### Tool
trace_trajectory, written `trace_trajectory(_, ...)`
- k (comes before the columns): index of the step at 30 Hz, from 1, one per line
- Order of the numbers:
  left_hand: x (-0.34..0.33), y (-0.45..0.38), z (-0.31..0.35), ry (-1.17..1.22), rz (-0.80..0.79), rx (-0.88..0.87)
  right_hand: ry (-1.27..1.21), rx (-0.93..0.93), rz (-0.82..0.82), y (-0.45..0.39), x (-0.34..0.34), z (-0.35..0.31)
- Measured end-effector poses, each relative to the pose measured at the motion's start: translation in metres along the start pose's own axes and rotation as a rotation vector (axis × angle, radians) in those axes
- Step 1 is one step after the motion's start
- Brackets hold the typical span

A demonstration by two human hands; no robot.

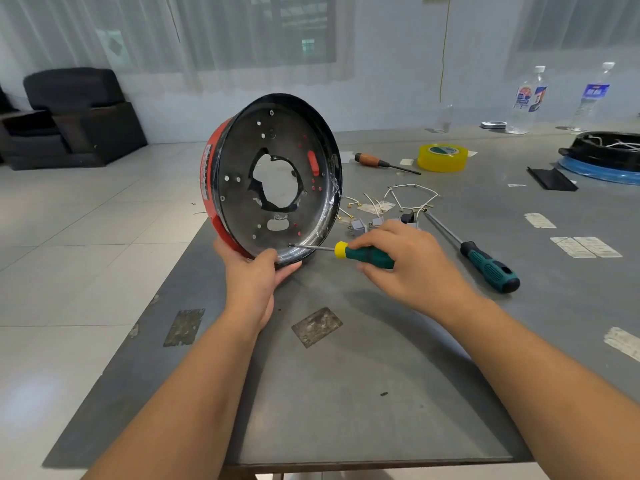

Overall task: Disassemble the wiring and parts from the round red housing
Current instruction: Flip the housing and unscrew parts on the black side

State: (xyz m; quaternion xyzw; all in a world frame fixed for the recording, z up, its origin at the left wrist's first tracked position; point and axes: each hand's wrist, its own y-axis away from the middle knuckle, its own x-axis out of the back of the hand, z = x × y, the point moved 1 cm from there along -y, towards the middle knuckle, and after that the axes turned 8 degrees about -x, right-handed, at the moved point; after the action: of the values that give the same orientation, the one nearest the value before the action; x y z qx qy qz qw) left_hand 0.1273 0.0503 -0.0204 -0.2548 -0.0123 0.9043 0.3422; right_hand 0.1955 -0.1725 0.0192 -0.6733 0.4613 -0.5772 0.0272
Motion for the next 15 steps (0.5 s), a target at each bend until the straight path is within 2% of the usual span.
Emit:
trace_trajectory(6, -0.001, 0.001, 0.000, -0.008, 0.014, -0.025, -0.627, -0.561, 0.057, -0.009, -0.011, 0.004)
trace_trajectory(11, -0.001, 0.001, 0.000, 0.004, 0.021, -0.033, -1.223, -0.842, 0.068, -0.007, -0.020, -0.002)
trace_trajectory(13, 0.000, 0.000, 0.000, 0.004, 0.021, -0.027, -1.269, -0.946, 0.024, -0.006, -0.024, -0.004)
trace_trajectory(15, 0.000, 0.000, 0.000, 0.003, 0.019, -0.017, -0.940, -0.946, -0.043, -0.005, -0.023, -0.002)
